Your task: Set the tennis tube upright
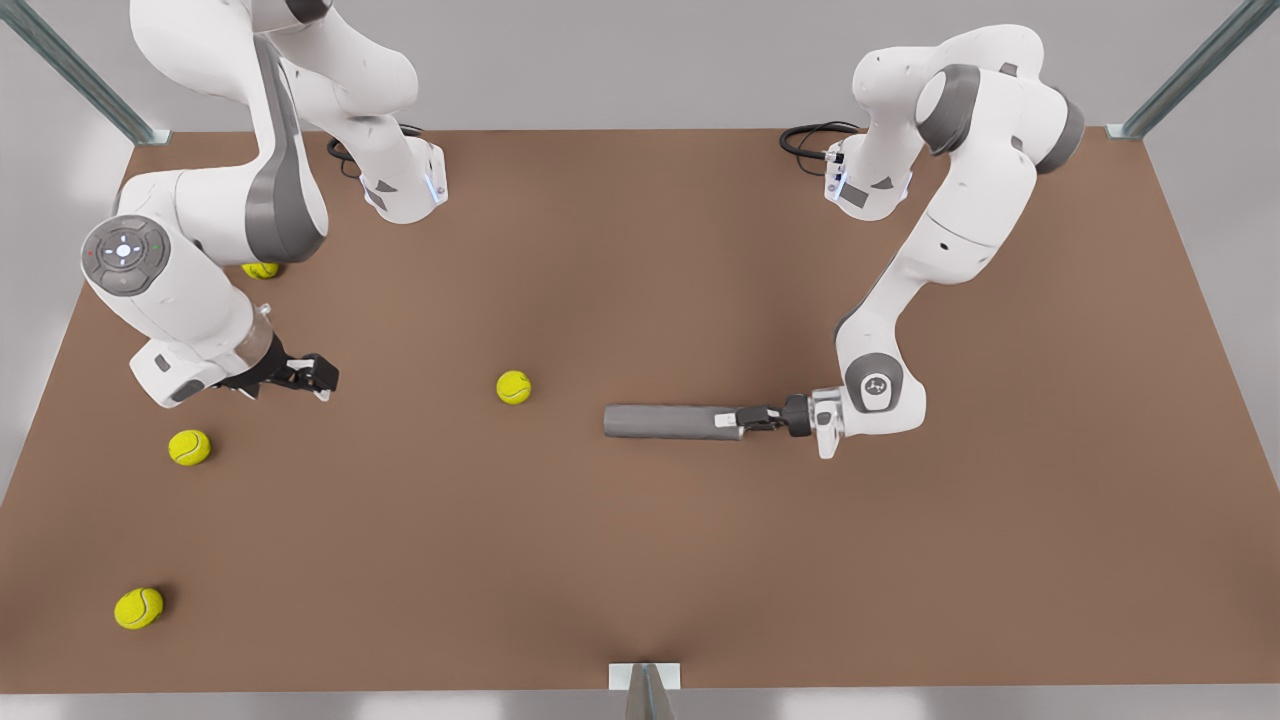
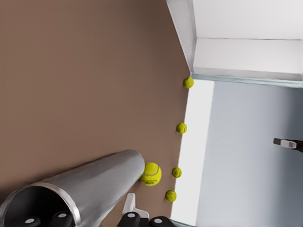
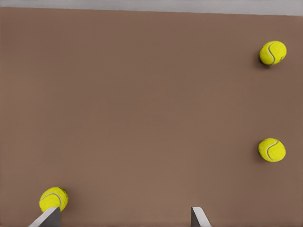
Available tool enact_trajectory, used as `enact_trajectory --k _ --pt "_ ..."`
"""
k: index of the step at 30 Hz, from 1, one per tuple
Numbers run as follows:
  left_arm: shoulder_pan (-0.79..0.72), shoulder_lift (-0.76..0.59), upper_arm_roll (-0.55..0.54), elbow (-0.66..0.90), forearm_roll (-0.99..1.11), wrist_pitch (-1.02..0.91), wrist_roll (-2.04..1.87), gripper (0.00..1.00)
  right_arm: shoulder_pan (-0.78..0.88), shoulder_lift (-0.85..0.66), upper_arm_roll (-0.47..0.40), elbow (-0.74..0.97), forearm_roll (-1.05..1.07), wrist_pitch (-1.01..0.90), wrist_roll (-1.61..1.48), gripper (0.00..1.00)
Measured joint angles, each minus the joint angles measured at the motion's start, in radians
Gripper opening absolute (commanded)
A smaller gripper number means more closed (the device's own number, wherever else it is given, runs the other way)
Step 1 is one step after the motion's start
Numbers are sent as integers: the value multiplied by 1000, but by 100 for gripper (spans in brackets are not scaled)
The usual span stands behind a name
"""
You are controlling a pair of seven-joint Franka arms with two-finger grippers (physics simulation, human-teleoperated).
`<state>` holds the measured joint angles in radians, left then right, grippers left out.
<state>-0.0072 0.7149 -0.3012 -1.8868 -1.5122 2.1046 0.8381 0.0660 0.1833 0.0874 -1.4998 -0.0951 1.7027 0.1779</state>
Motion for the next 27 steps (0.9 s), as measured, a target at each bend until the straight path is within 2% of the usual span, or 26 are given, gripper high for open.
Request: enact_trajectory --k 10,12,27 --pt "40 -3 -54 3 -15 9 -1 37 -2 4 0 -3 6 -12 11 100" --pt "41 -3 -55 3 -21 11 -1 21 -5 2 0 -3 6 -13 11 100" --pt "45 -18 -61 -2 -30 55 -35 21 -8 9 0 -5 6 -9 2 100"
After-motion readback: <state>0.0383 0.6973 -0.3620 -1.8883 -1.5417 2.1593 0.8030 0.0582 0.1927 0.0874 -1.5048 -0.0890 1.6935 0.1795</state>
